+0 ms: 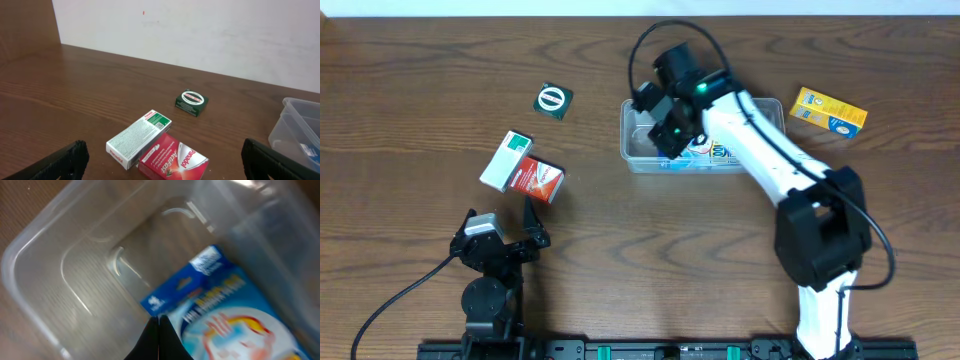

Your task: Pack container

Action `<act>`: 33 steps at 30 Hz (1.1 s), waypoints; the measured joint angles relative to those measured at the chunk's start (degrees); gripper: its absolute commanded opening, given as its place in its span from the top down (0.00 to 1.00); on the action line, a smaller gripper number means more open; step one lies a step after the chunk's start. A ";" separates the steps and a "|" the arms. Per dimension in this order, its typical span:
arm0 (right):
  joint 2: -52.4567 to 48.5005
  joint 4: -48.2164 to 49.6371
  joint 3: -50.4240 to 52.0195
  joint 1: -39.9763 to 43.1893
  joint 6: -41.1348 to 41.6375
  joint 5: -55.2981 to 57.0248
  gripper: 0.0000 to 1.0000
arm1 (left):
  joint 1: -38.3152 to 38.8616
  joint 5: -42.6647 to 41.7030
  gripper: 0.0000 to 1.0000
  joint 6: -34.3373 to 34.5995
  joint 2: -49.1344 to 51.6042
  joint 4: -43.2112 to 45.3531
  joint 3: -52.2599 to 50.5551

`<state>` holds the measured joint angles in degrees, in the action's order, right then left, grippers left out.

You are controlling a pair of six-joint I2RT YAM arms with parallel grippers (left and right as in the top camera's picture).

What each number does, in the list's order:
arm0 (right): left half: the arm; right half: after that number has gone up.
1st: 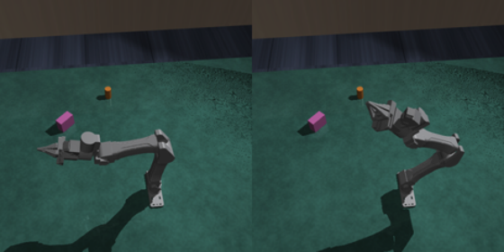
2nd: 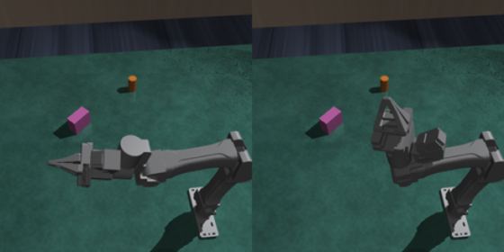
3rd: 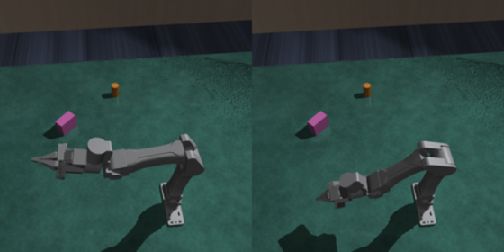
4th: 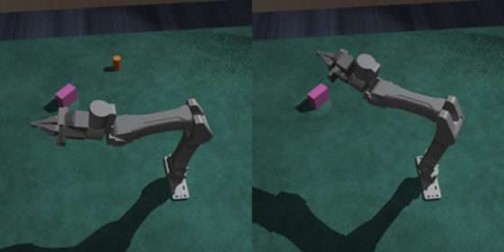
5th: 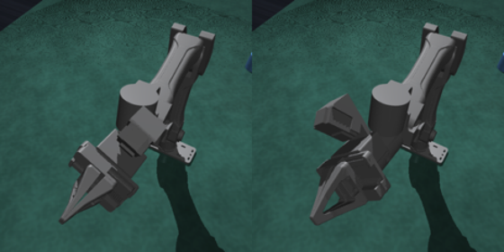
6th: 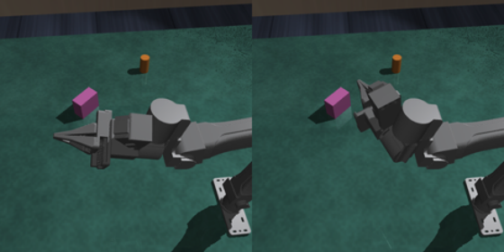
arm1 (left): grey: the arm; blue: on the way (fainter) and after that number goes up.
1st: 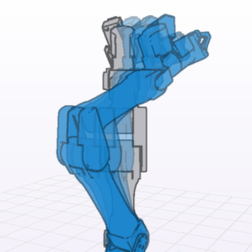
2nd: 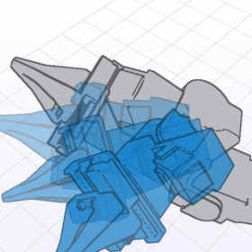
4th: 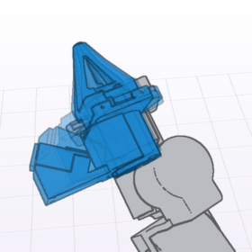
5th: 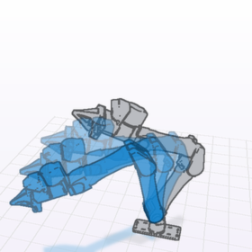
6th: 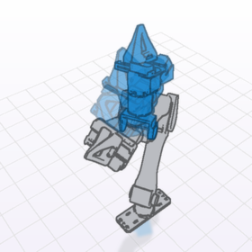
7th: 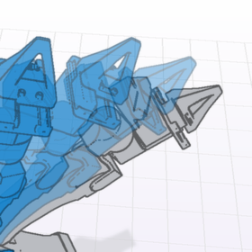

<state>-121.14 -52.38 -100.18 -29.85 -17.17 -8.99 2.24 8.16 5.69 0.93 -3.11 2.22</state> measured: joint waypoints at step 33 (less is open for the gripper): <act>-3.74 2.54 0.61 0.13 -15.08 1.25 0.99 | 0.00 0.00 0.02 0.00 0.00 0.00 0.00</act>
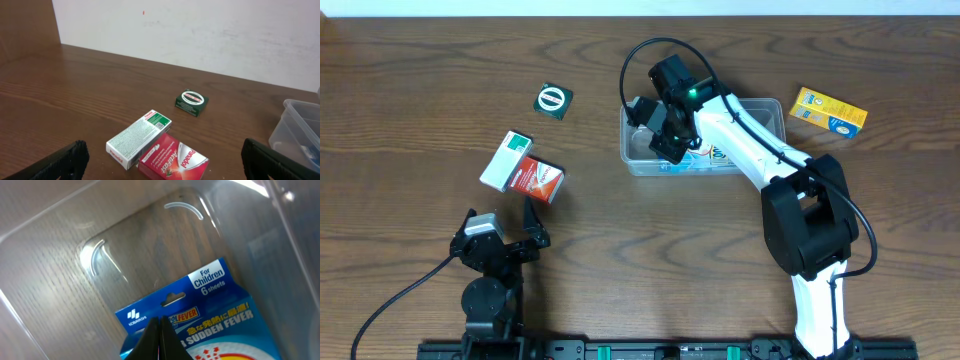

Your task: Pack container

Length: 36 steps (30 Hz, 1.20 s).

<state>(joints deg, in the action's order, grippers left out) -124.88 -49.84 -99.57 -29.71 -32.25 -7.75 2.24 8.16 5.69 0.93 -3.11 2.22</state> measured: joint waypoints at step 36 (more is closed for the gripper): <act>-0.02 0.00 0.00 0.02 -25.66 0.09 0.99 | 0.00 0.00 0.02 0.02 0.00 0.00 0.00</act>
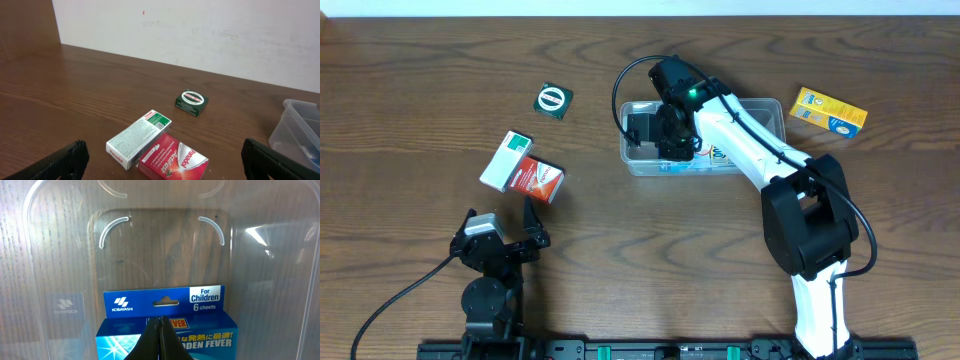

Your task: Pack container

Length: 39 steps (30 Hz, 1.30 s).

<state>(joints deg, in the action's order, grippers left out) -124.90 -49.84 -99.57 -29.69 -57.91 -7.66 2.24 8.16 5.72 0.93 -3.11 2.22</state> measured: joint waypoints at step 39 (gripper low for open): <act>-1.57 -5.14 -3.78 1.36 1.38 -2.71 0.99 | 0.00 -0.02 0.02 0.00 0.04 0.00 0.00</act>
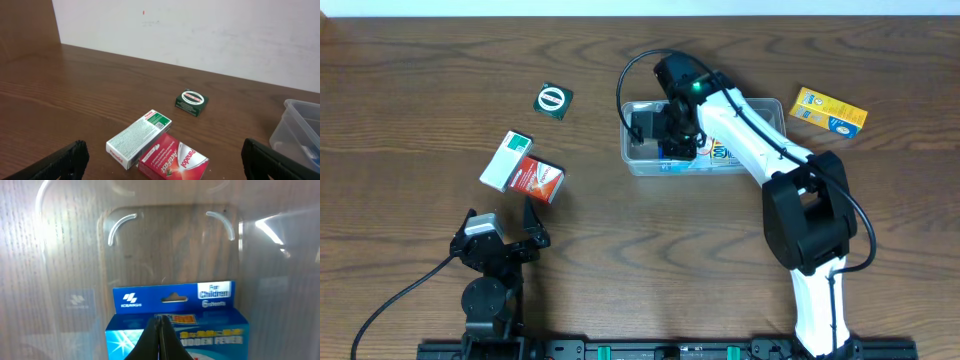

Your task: Pack container

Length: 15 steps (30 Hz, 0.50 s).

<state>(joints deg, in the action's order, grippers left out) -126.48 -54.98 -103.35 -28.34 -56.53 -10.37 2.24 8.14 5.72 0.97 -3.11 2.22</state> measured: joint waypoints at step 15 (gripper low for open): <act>-0.26 -3.78 -6.80 -0.07 47.10 -0.11 0.98 | 0.00 0.02 0.02 -0.02 0.00 0.00 0.00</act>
<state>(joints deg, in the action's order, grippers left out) -126.74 -58.76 -110.15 -28.40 -9.43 -10.48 2.24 8.16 5.69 0.97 -3.11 2.22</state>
